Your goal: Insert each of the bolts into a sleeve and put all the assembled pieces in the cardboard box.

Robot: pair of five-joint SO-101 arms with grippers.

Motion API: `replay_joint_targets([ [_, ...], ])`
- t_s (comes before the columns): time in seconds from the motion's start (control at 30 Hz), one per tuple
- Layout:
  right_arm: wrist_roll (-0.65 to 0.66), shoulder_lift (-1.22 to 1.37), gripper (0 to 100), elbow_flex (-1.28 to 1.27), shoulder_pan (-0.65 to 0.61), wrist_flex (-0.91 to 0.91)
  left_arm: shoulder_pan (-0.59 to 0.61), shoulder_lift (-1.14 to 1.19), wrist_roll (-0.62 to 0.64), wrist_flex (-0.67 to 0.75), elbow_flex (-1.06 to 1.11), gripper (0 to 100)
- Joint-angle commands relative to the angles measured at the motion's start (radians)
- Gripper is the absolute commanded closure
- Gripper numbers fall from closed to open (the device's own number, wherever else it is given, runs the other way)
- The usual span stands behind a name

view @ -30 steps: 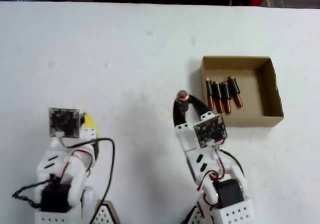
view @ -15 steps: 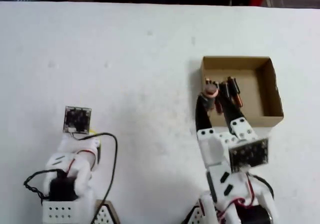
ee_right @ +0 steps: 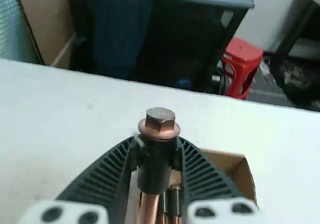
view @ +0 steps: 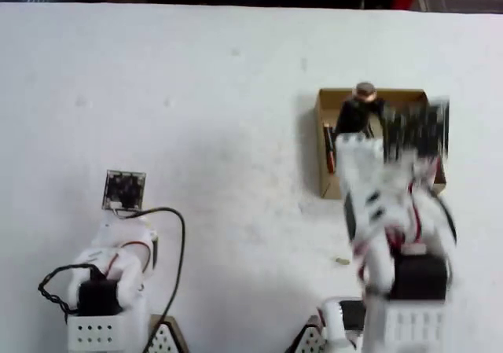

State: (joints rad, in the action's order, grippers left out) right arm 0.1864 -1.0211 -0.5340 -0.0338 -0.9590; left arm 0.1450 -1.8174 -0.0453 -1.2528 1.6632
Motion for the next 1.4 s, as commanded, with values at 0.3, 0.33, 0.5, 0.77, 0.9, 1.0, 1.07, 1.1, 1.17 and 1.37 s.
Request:
replay_joint_targets([
  [0.3,0.100,0.874,98.1,0.407,0.260,0.001,-0.001,-0.012,-0.008,-0.034,0.029,98],
  [0.33,0.112,0.935,98.1,0.439,0.277,0.001,-0.001,-0.012,-0.008,-0.034,0.029,98],
  [0.5,0.167,1.178,98.1,0.580,0.338,-0.001,-0.001,-0.012,-0.008,-0.034,0.029,98],
  [0.77,0.261,1.349,98.1,0.674,0.341,-0.035,0.001,-0.012,-0.008,-0.034,0.029,98],
  [0.9,0.302,1.414,98.1,0.726,0.340,-0.035,0.002,-0.012,-0.008,-0.034,0.029,98],
  [1.0,0.319,1.465,98.1,0.767,0.338,-0.035,0.002,-0.012,-0.008,-0.034,0.029,98],
  [1.07,0.327,1.494,98.1,0.789,0.338,-0.035,0.002,-0.012,-0.008,-0.034,0.029,98],
  [1.1,0.334,1.508,98.1,0.793,0.335,-0.035,0.002,-0.012,-0.008,-0.034,0.029,98],
  [1.17,0.359,1.532,98.1,0.795,0.318,-0.036,0.002,-0.012,-0.008,-0.034,0.029,98],
  [1.37,0.373,1.563,95.7,0.795,0.282,-0.036,0.004,-0.012,-0.008,-0.034,0.029,98],
])
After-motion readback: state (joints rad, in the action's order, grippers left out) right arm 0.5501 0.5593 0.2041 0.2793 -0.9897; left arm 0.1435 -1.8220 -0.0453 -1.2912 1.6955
